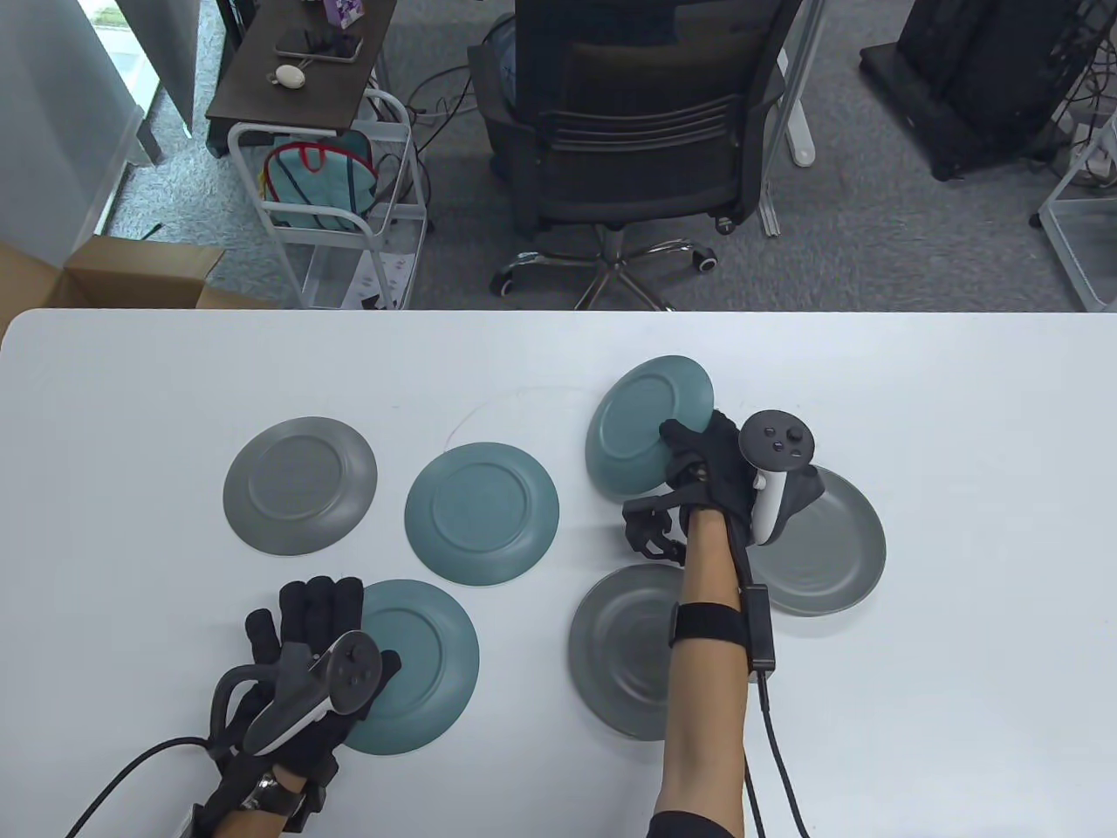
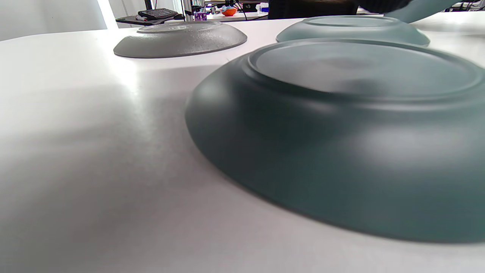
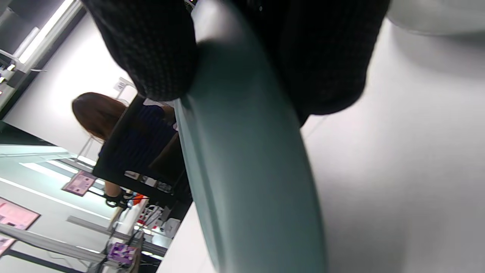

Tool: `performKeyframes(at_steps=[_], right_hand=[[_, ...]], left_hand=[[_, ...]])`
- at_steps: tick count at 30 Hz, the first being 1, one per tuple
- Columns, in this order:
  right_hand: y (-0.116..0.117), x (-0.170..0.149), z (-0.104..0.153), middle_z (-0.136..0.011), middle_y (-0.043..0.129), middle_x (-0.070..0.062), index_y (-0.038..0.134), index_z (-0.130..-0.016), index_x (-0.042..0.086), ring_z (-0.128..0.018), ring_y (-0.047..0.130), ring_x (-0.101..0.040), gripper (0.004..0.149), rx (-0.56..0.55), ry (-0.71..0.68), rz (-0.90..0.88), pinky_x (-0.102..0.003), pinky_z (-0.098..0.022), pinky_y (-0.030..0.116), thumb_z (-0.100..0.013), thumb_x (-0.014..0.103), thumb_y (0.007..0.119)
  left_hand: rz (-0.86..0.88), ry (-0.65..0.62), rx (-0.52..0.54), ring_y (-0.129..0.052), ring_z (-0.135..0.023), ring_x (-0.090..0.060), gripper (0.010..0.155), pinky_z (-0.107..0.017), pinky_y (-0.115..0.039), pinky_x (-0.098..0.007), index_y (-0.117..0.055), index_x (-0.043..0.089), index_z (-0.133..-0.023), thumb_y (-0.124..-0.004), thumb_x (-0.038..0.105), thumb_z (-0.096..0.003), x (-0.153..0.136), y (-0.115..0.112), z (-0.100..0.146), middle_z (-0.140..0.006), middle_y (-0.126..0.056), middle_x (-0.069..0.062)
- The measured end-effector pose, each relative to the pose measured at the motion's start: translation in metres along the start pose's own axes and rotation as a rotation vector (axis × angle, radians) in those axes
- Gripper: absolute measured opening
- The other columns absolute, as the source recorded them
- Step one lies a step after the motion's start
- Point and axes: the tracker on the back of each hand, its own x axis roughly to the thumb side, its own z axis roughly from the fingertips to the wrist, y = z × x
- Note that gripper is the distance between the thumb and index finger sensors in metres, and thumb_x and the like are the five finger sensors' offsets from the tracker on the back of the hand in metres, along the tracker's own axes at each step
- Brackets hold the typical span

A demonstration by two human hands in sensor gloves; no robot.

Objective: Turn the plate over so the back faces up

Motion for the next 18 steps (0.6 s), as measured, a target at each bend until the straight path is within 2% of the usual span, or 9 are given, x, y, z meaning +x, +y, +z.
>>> performKeyframes(at_steps=[18], right_hand=[[0.019, -0.012, -0.008, -0.071, 0.089, -0.025, 0.059, -0.097, -0.013, -0.044, 0.100, -0.034, 0.073, 0.001, 0.164, 0.193, -0.032, -0.031, 0.090, -0.048, 0.036, 0.080]], left_hand=[[-0.001, -0.005, -0.005, -0.032, -0.117, -0.049, 0.089, -0.077, -0.028, -0.071, -0.018, 0.015, -0.119, -0.052, 0.068, -0.0567, 0.001, -0.001, -0.001, -0.121, -0.025, -0.021]])
